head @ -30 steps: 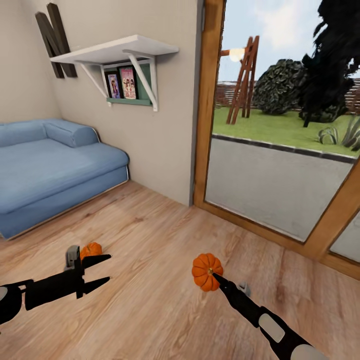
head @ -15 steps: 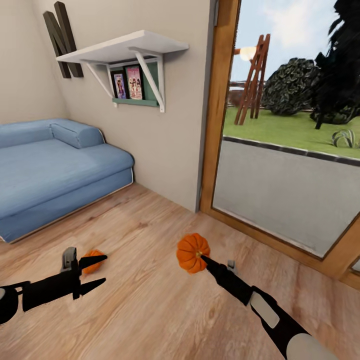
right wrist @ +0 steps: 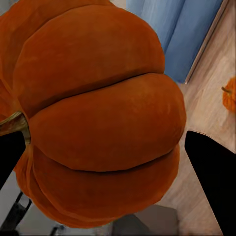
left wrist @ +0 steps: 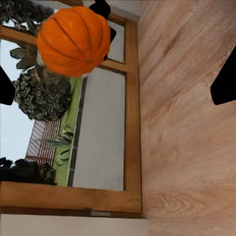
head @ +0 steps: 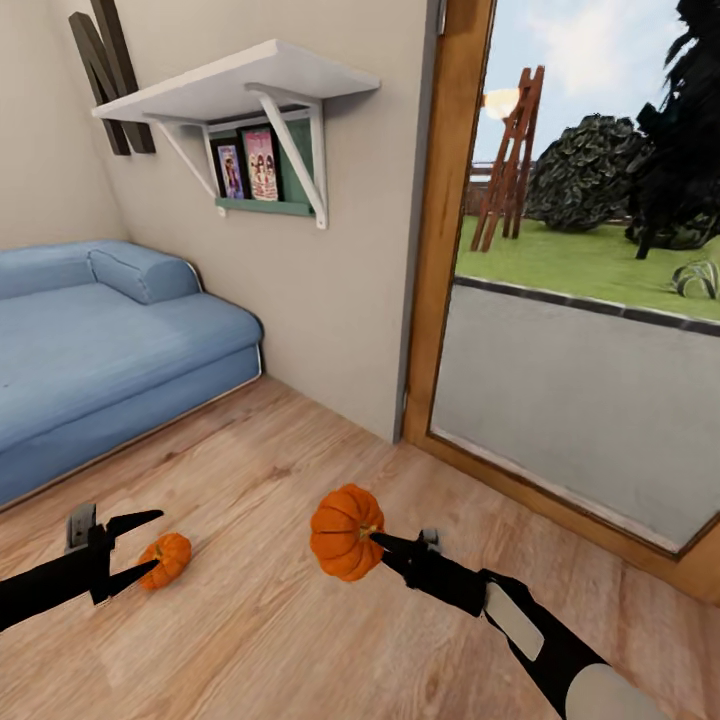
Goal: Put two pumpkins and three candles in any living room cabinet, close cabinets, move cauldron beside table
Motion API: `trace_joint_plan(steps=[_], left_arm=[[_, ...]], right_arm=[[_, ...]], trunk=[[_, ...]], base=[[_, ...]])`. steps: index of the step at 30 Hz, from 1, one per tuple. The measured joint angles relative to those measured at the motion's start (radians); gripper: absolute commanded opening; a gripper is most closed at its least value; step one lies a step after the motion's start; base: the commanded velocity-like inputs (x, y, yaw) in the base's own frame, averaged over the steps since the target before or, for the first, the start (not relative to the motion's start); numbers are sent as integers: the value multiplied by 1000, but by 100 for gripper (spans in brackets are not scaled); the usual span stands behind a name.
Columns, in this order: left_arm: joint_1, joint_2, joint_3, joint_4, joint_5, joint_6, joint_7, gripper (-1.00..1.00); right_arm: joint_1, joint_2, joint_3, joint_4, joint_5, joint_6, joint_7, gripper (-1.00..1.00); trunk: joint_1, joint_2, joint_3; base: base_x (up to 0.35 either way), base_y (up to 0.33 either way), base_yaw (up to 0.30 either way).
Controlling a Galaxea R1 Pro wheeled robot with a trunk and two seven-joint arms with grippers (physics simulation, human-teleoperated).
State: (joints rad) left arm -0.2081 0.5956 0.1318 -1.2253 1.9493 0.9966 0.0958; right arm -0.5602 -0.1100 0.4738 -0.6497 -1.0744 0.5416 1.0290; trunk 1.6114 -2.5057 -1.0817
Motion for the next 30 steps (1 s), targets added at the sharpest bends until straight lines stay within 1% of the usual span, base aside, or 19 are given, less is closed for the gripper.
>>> trace_joint_plan(steps=[3,4,7,8,11,12,13,15,18,23,30], left_arm=[[0,4,9,11,-40,-1,1,100],[0,4,10,19,-46,-1,1,100],[-5,4,11,66,-54,-5,2,100],[-7,4,12,90,-66,-7,3,100],[-9,4,13,126,-102,-13,3,100],[-10,4,17,132,-107,-14,3,100],[-10,3,30,137,-111,-14,3,100],[-10,1,46,141,-115,-14,2,100],[-10,-1,52,142,-117,-14,2,100],[-10,-3,54,143,-117,-14,1,100],[-10,-4,54,143,-117,-14,1,100]], right_arm=[[0,0,26,0,0,-11,-31,-100],[0,0,29,1,-1,-13,-35,-100],[0,0,30,1,-2,-17,-40,-100],[0,0,28,1,-4,-18,-41,-100],[0,1,29,2,-7,-19,-43,-100],[0,1,30,2,-6,-20,-45,-100],[0,1,31,3,-6,-21,-55,-100],[-1,1,31,3,-4,-23,-88,-100],[0,2,32,3,-6,-29,-112,-100],[0,4,32,6,-7,-48,-119,-100],[0,8,31,8,-8,-49,-119,-100]], trunk=[[0,0,0],[0,0,0],[0,0,0],[0,0,0],[1,0,1],[1,0,2],[1,0,3],[1,0,5],[1,0,7],[1,0,8],[1,0,8]], base=[[328,-13,0],[302,-70,0],[203,-90,0],[77,-39,0],[30,-15,69],[8,-4,161],[5,-3,177],[2,-1,175],[1,0,55],[0,0,9],[0,-8,20]])
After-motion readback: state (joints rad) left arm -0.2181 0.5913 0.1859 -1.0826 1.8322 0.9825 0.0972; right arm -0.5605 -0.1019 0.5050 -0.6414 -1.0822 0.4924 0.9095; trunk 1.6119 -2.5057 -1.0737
